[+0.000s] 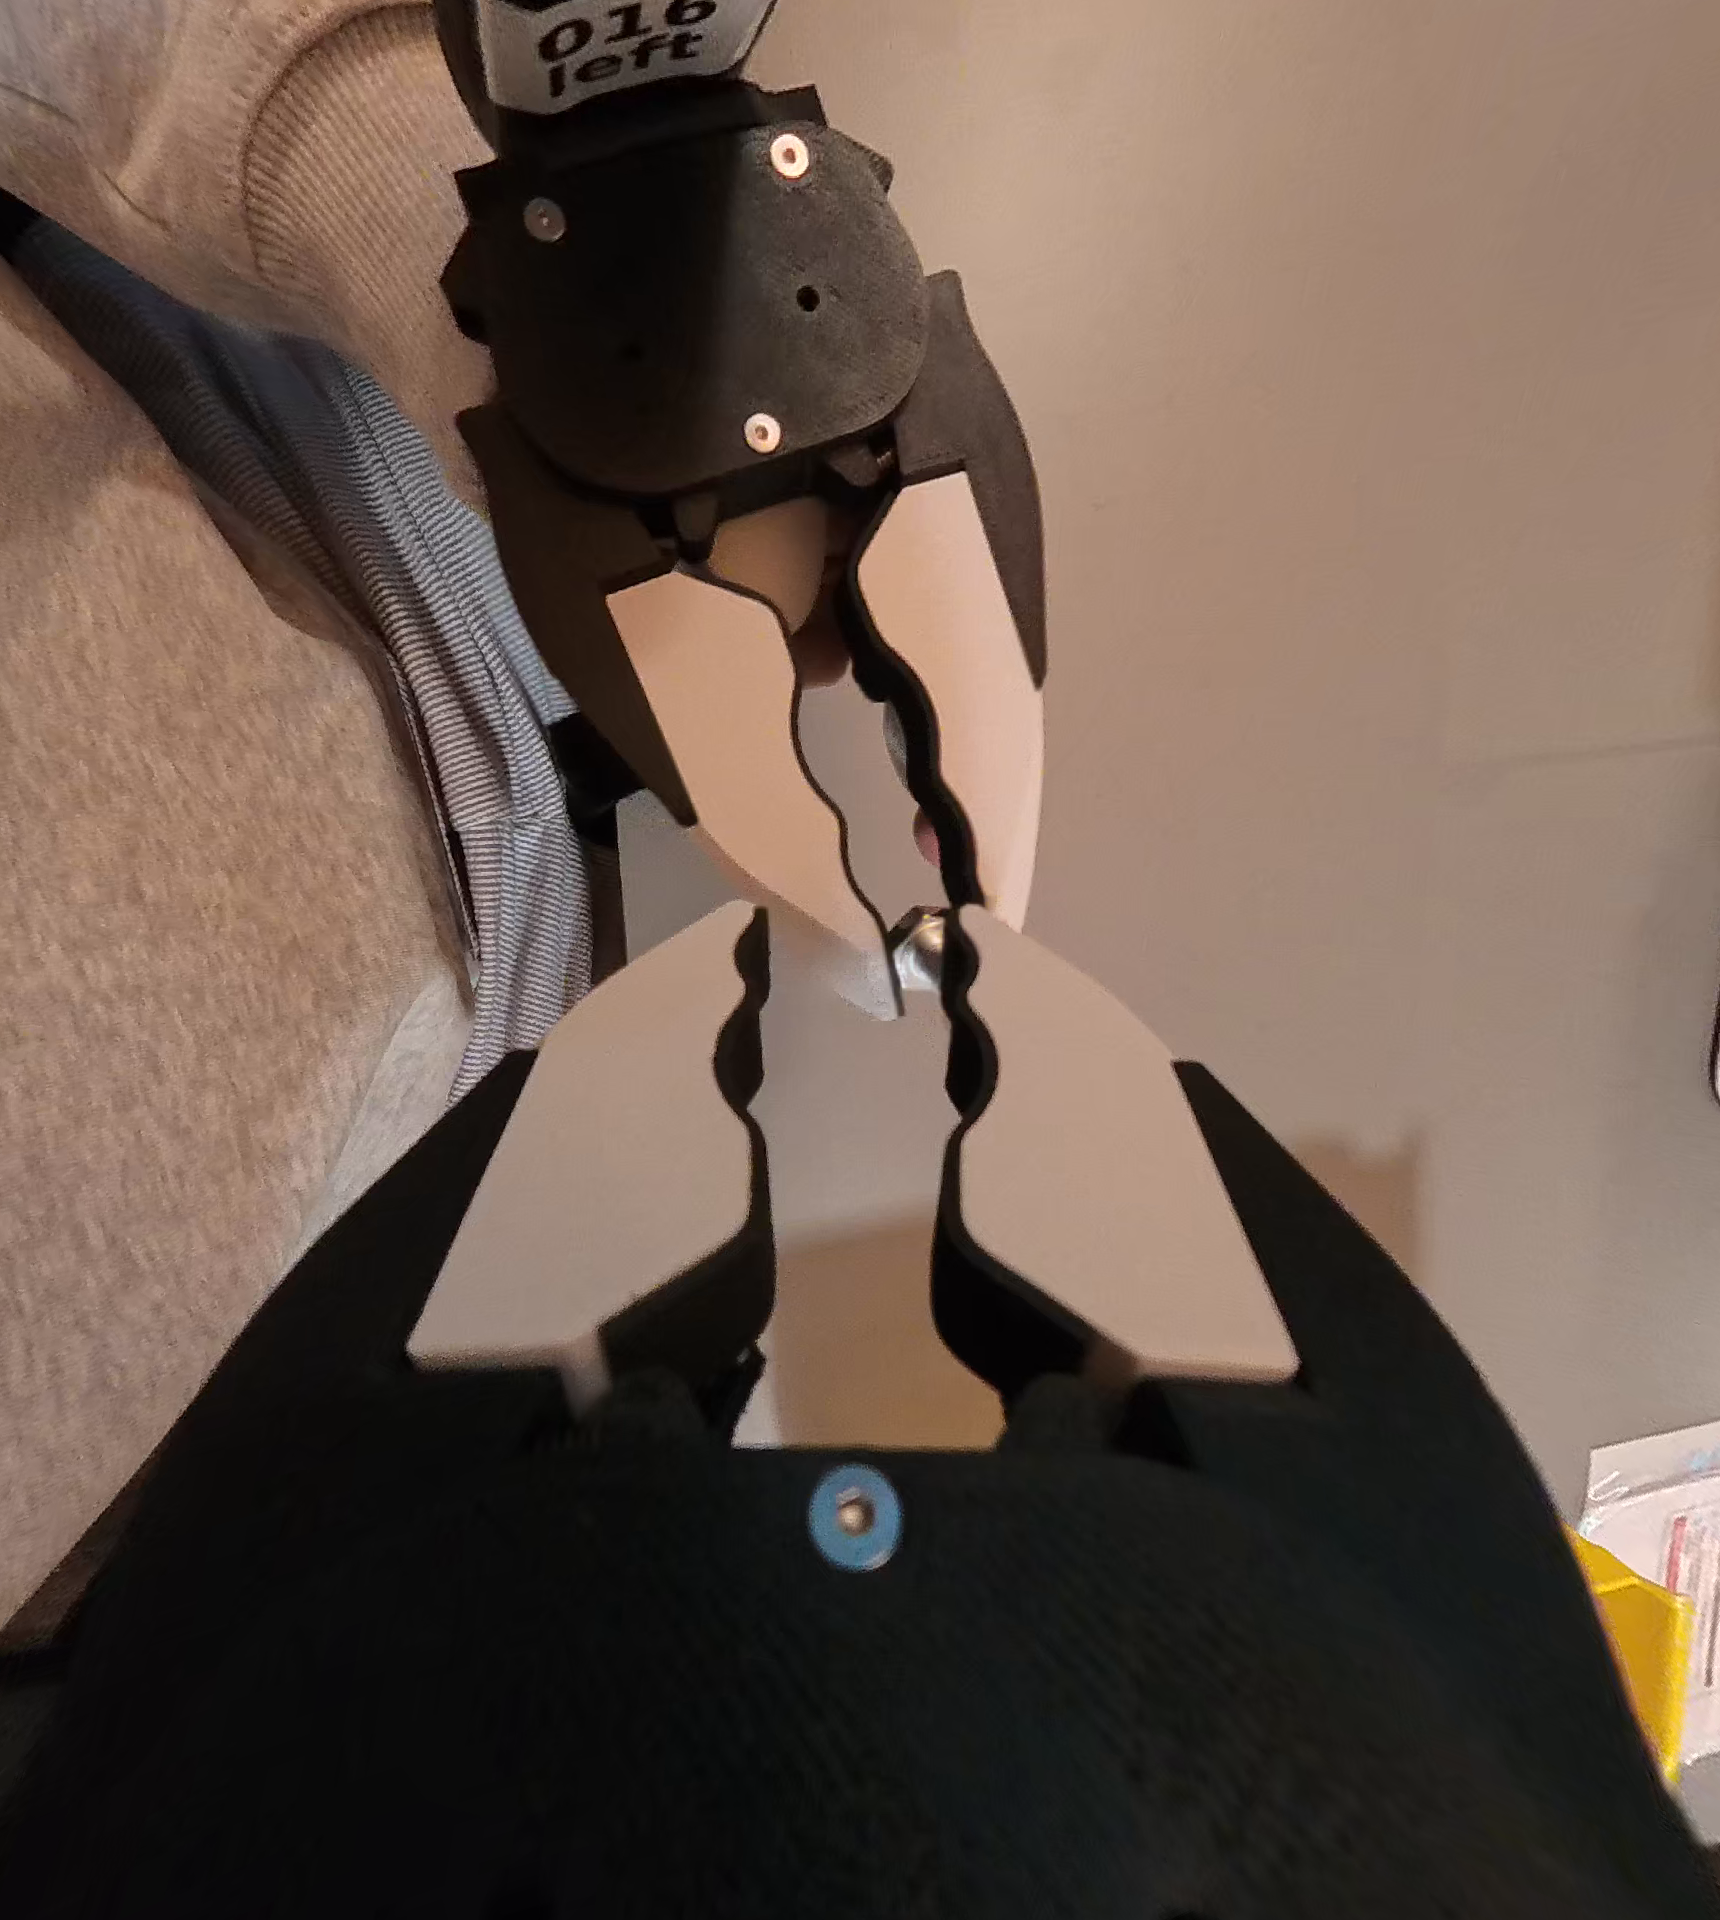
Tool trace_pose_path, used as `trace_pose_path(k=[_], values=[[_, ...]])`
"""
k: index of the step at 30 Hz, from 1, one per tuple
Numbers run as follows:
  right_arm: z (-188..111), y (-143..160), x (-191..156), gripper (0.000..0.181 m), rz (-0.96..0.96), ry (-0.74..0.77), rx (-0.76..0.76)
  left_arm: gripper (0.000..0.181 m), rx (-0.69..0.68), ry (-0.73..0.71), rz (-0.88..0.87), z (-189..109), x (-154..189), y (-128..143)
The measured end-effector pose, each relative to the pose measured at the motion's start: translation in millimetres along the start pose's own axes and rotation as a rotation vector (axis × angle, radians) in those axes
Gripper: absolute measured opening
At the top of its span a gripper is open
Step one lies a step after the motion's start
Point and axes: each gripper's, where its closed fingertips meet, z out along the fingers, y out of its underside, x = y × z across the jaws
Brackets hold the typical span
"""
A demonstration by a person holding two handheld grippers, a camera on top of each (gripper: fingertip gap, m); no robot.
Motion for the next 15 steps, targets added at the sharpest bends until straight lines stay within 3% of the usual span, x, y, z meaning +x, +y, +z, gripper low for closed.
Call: trace_pose_path(k=[15], values=[[-26.3, 4.1, 22.4, 0.023, 0.11, 0.065, 0.056, 0.019, 0.038, -0.001, 0.035, -1.6, 2.4, -5.6]])
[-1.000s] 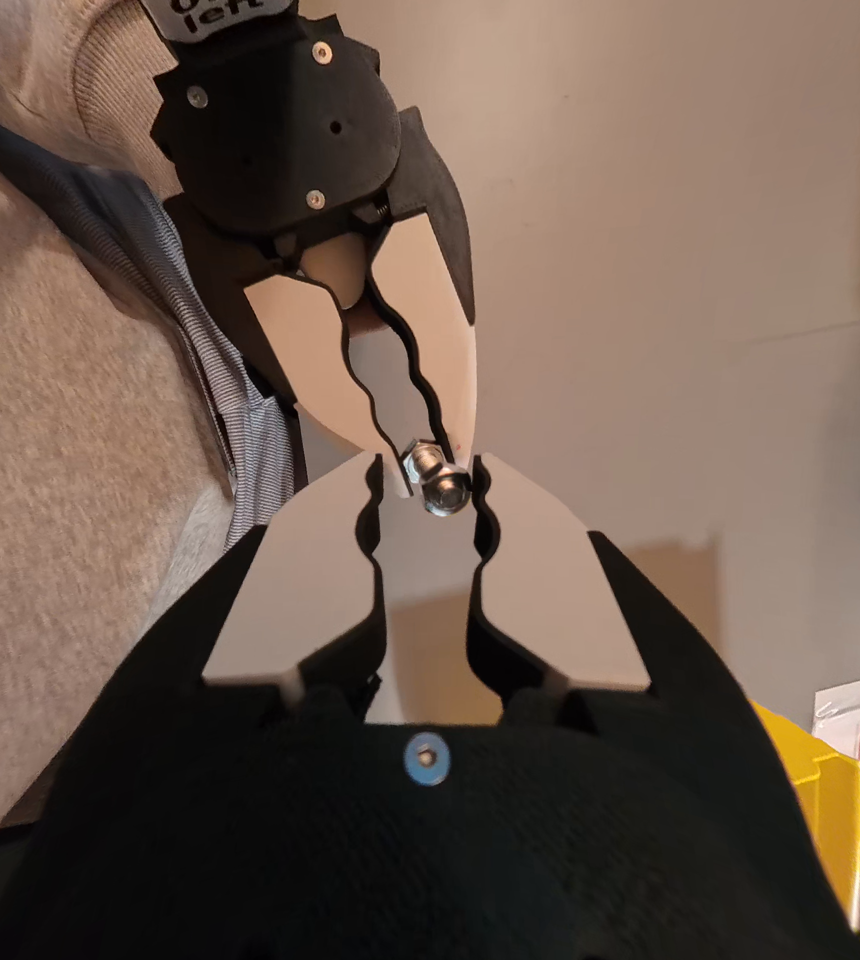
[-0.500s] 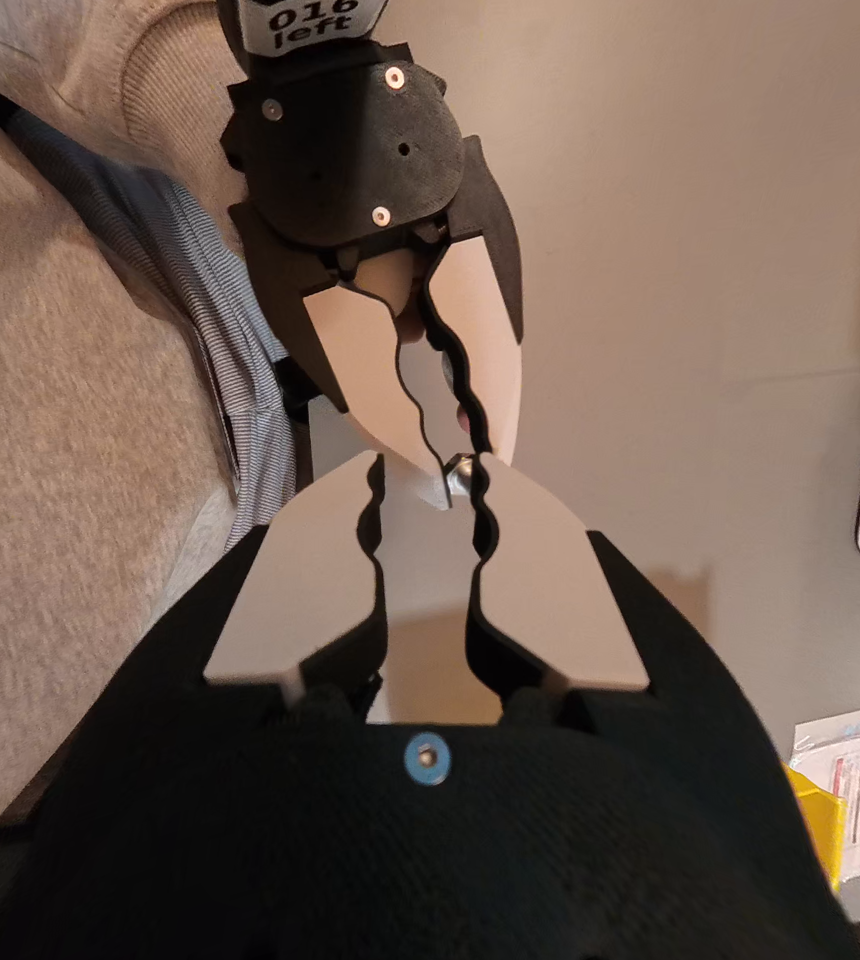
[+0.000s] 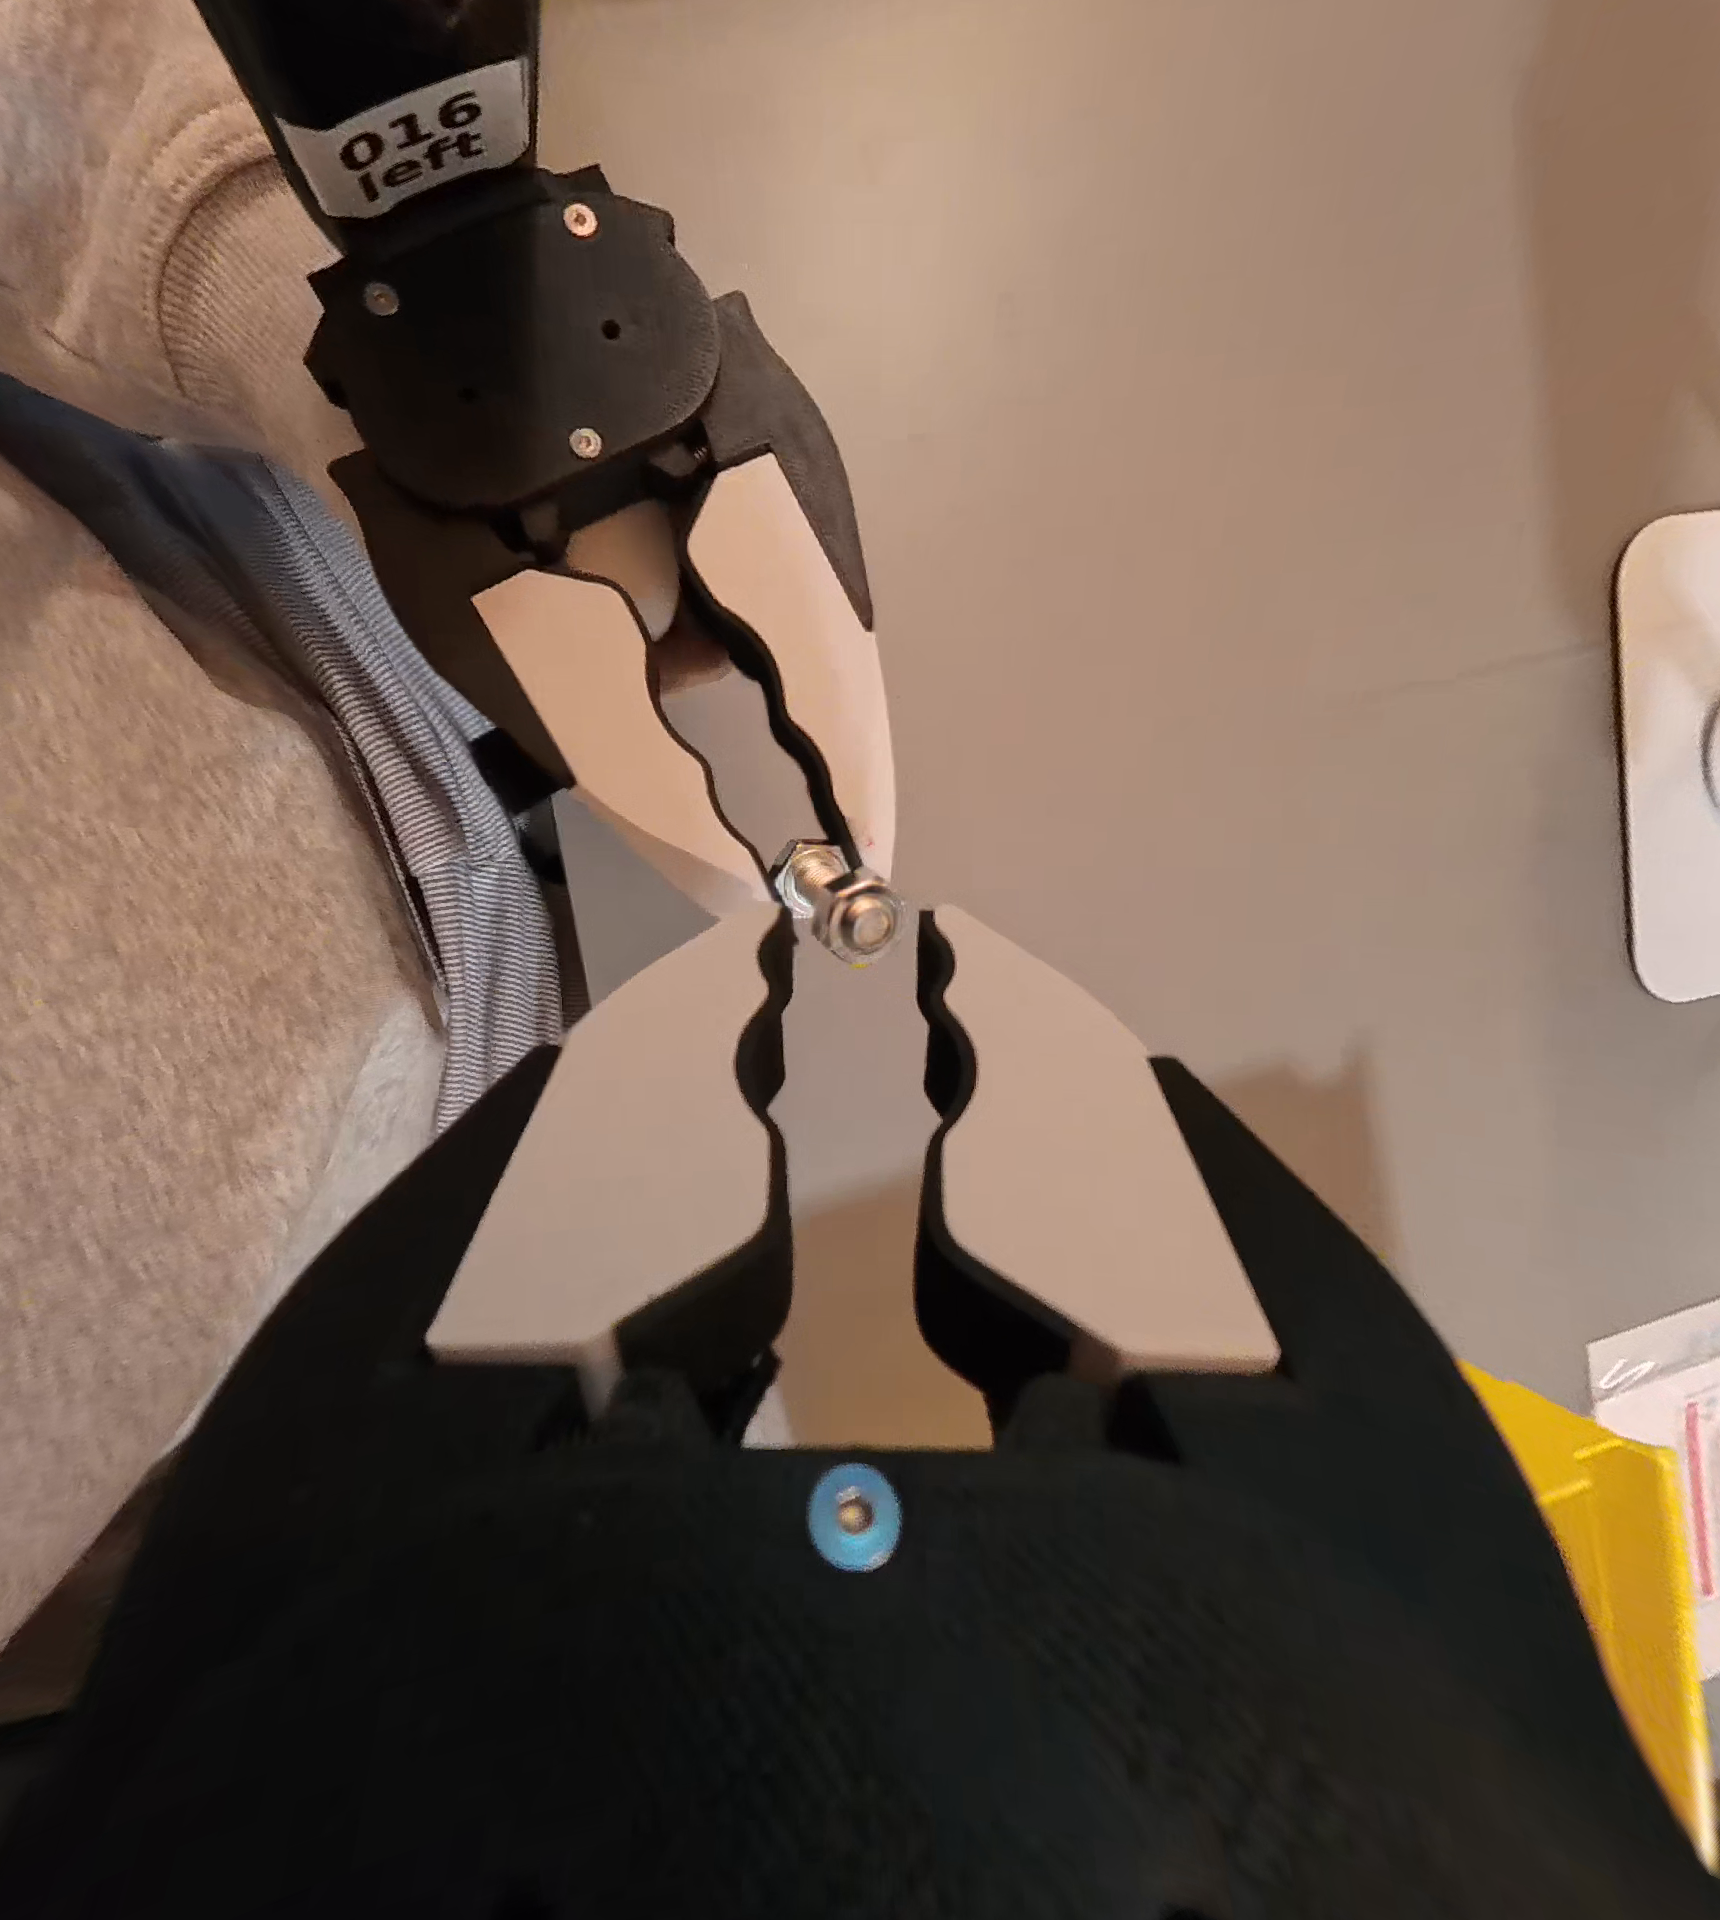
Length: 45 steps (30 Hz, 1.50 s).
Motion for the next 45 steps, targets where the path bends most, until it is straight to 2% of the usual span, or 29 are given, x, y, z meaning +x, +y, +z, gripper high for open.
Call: trace_pose_path(k=[6, 8, 13, 15, 18, 24, 27, 36, 45], values=[[7.2, 5.8, -7.9, 0.026, 0.028, -0.056, -0.022, 0.019, 0.025, 0.03, 0.026, -0.3, 7.2, -3.3], [8.9, 6.3, -7.6, 0.02, 0.017, -0.045, -0.026, 0.019, 0.03, 0.038, 0.028, -0.5, 8.3, -3.4], [9.7, 5.3, -6.2, 0.019, 0.002, -0.028, -0.035, 0.019, 0.048, 0.029, 0.028, -1.5, 6.7, -4.9], [10.3, 5.8, -6.1, 0.019, 0.006, -0.031, -0.044, 0.031, 0.08, 0.015, 0.046, -3.2, 6.2, -10.1], [12.2, 7.5, -4.1, 0.019, 0.001, -0.019, -0.06, 0.039, 0.039, -0.001, 0.047, -1.1, 3.8, -6.1], [14.6, 5.1, -7.3, 0.019, -0.003, -0.029, -0.068, 0.035, -0.047, 0.017, 0.013, 4.7, 6.5, 10.6], [15.5, 6.3, -10.2, 0.019, -0.023, -0.03, -0.085, 0.022, -0.051, 0.025, 0.023, 4.3, 7.4, 11.0], [17.8, 9.4, -14.5, 0.019, -0.05, -0.022, -0.113, 0.019, -0.053, 0.057, 0.031, 4.6, 13.4, 11.2], [14.6, 3.6, -8.7, 0.024, -0.041, 0.006, -0.066, 0.019, -0.044, 0.028, -0.02, 3.6, 4.8, 8.6]])
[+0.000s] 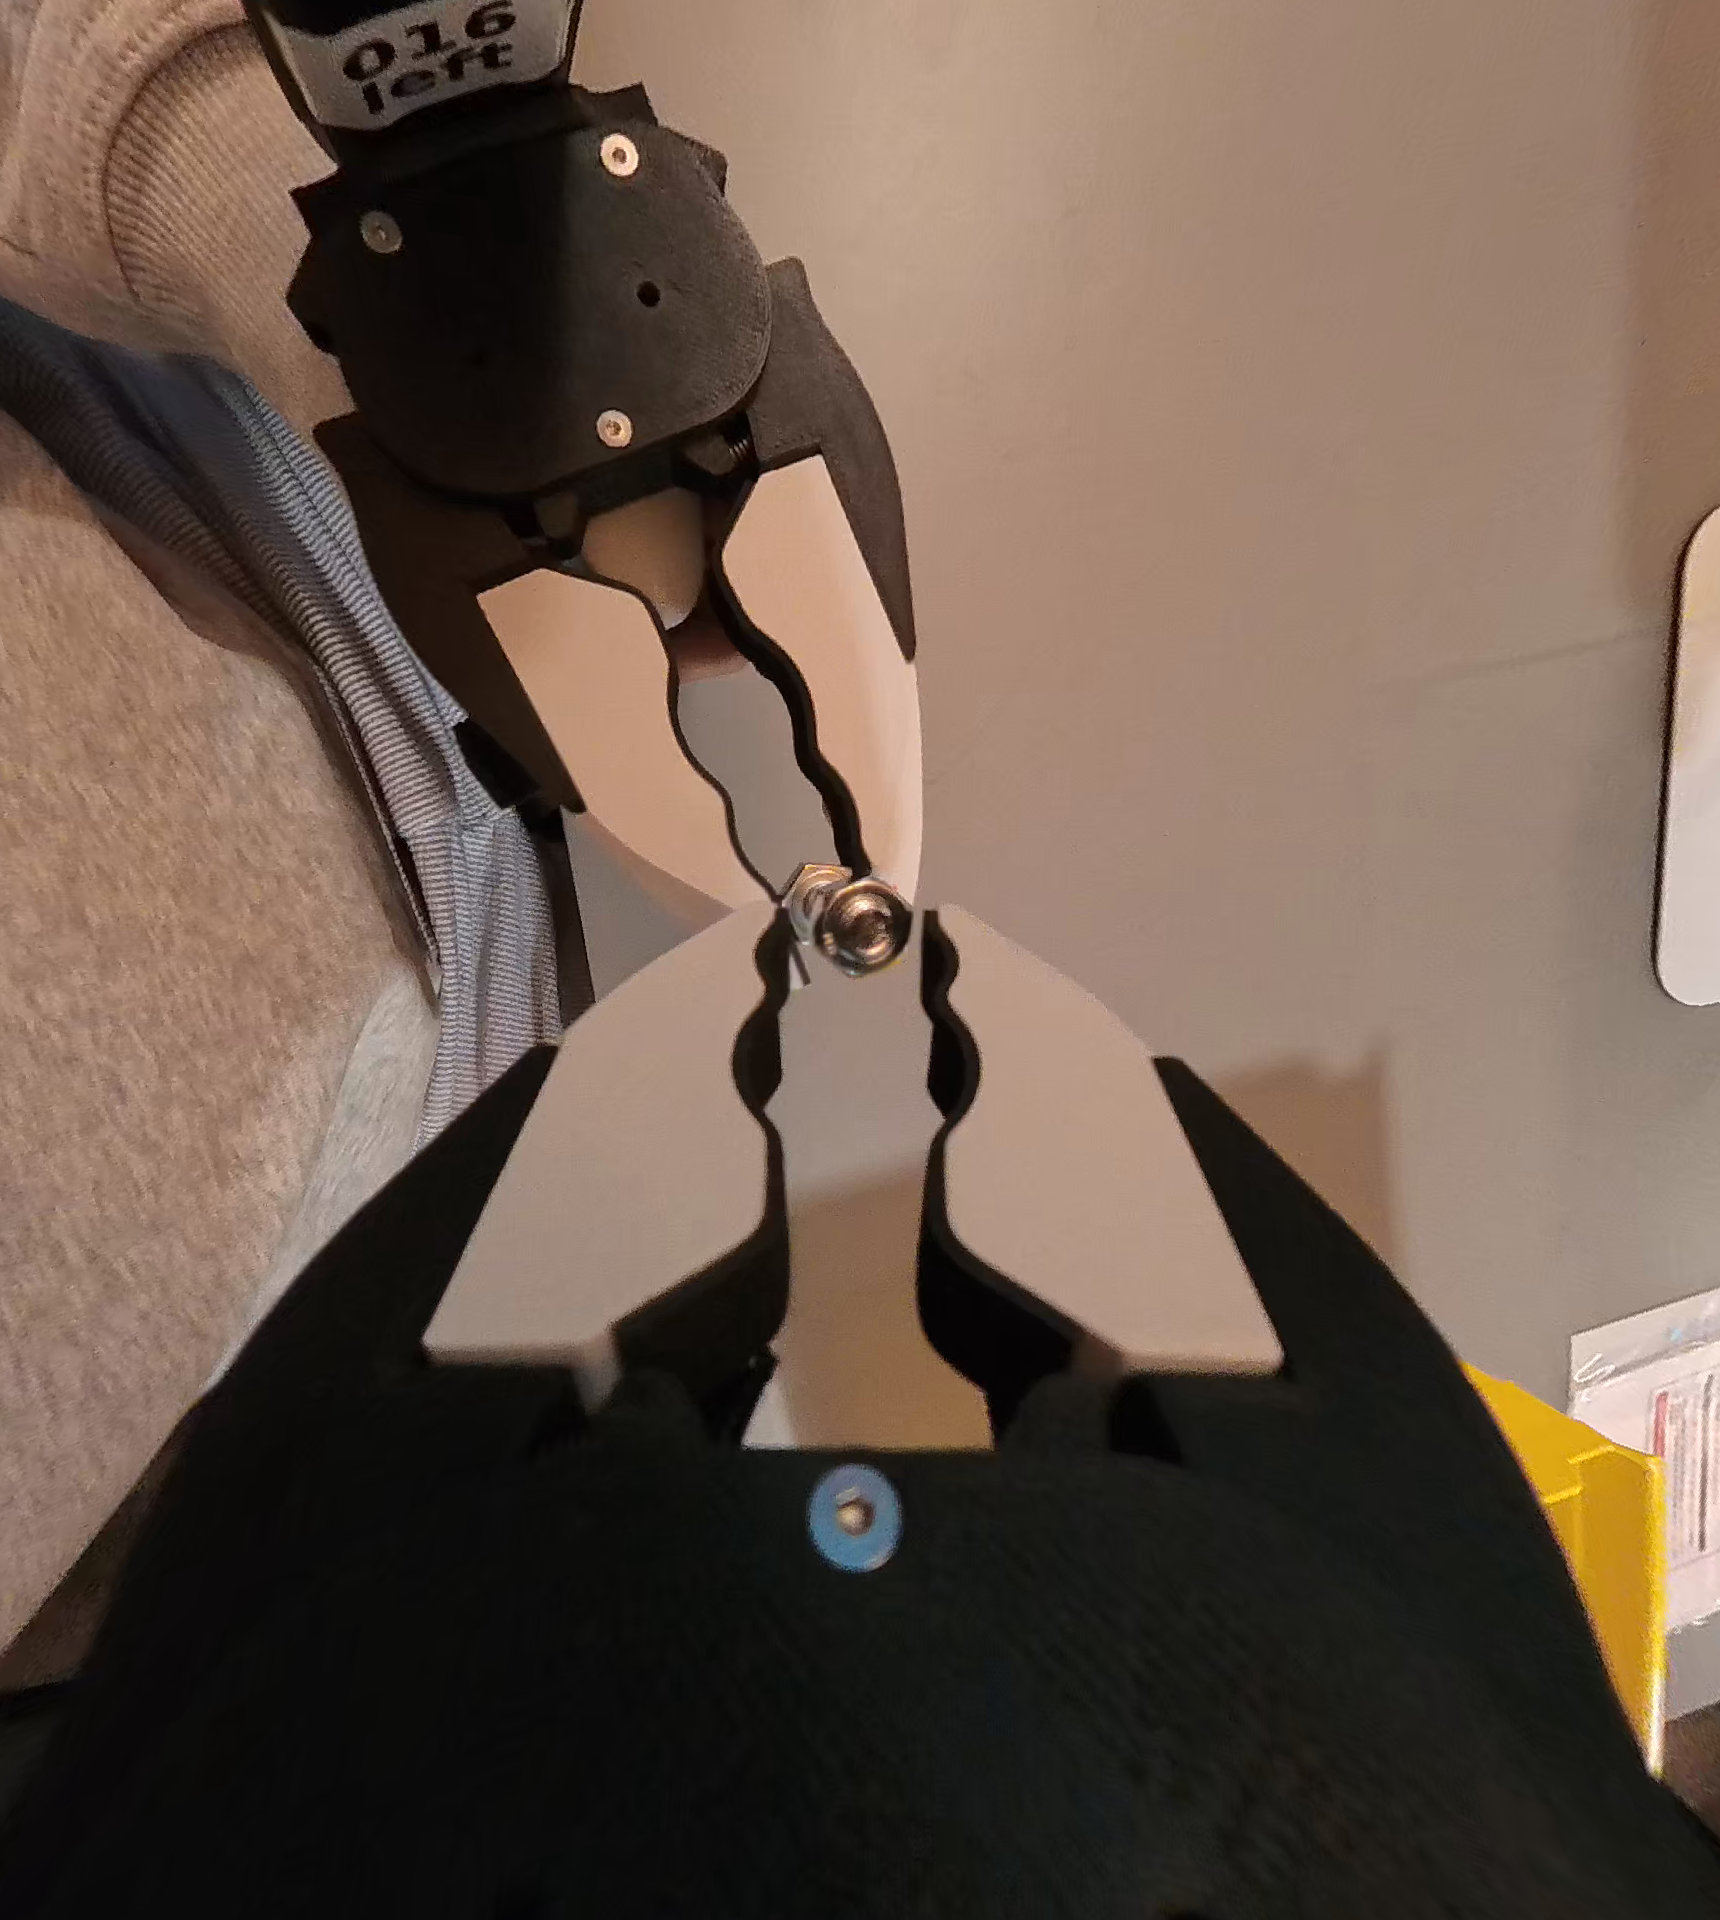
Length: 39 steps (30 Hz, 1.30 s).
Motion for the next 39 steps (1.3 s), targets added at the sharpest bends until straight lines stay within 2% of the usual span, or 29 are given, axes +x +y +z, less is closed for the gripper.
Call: trace_pose_path(k=[16, 22, 25, 28, 33, 39], values=[[6.0, -0.6, -9.1, 0.029, -0.029, -0.04, 0.01, 0.019, -0.031, 0.018, 0.005, 2.6, 3.8, 5.8], [6.3, -3.4, -20.0, 0.024, -0.084, -0.07, 0.007, 0.019, -0.034, 0.013, -0.012, 2.6, 1.6, 6.8], [3.3, 2.7, -22.1, 0.015, -0.103, -0.074, -0.032, 0.019, -0.023, 0.002, -0.031, 1.5, -1.9, 5.4], [-1.2, 11.4, -17.9, 0.014, -0.091, -0.06, -0.071, 0.019, -0.004, -0.004, -0.033, -0.2, -3.8, 1.5], [-2.0, 19.2, -9.6, 0.02, -0.043, -0.047, -0.083, 0.019, 0.009, 0.017, -0.012, -0.3, 2.1, -1.2], [-0.3, 7.7, -12.0, 0.03, -0.033, -0.07, -0.019, 0.019, -0.017, 0.025, 0.031, 2.6, 8.7, 3.6]])
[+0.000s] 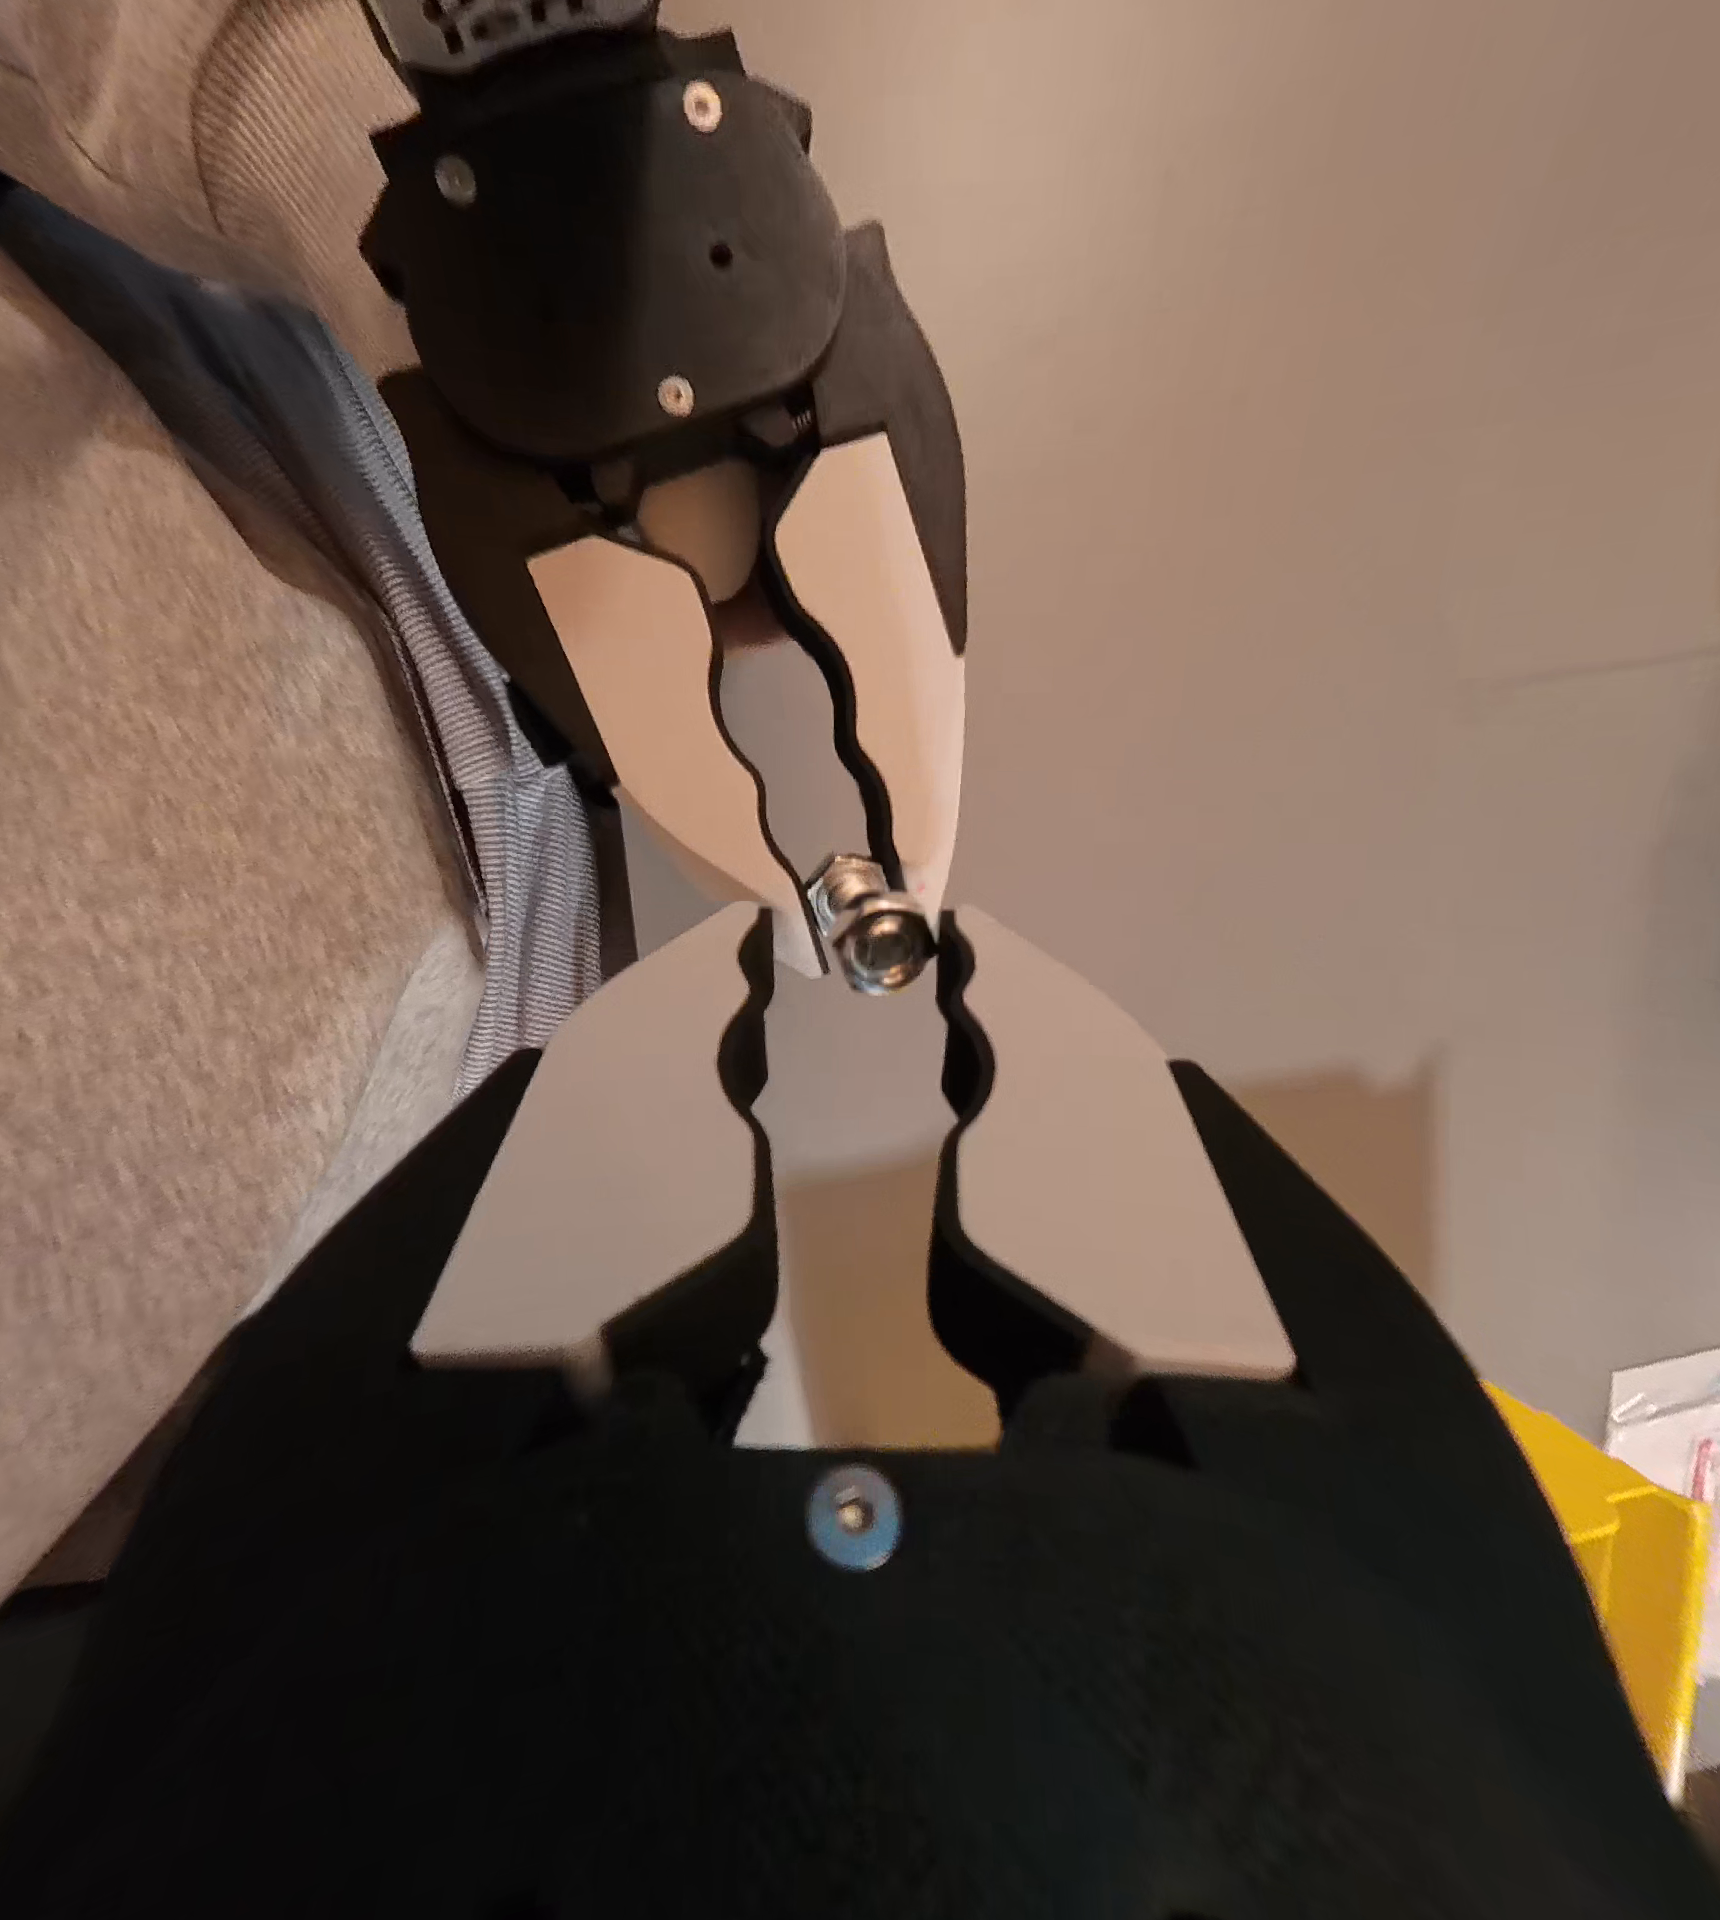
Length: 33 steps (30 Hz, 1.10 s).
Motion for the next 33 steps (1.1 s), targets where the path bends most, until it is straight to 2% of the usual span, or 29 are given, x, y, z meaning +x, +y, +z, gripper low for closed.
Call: trace_pose_path(k=[10, 14, 20, 23, 33], values=[[-0.7, -11.1, -12.5, 0.027, -0.064, -0.024, 0.03, 0.019, 0.009, -0.017, -0.035, -1.2, -6.1, 0.2], [-3.3, -6.0, -14.5, 0.018, -0.062, -0.044, 0.006, 0.019, 0.014, -0.02, -0.032, -1.5, -6.1, -0.4], [-6.3, 4.8, -11.9, 0.015, -0.06, -0.042, -0.048, 0.019, 0.032, -0.025, -0.033, -3.0, -7.0, -3.9], [-6.1, 12.4, -6.5, 0.015, -0.037, -0.023, -0.085, 0.019, 0.049, -0.01, -0.025, -3.4, -3.6, -6.3], [-7.0, 2.3, 2.8, 0.023, 0.008, 0.005, -0.012, 0.019, 0.041, 0.004, -0.007, -2.3, -0.1, -5.3]])
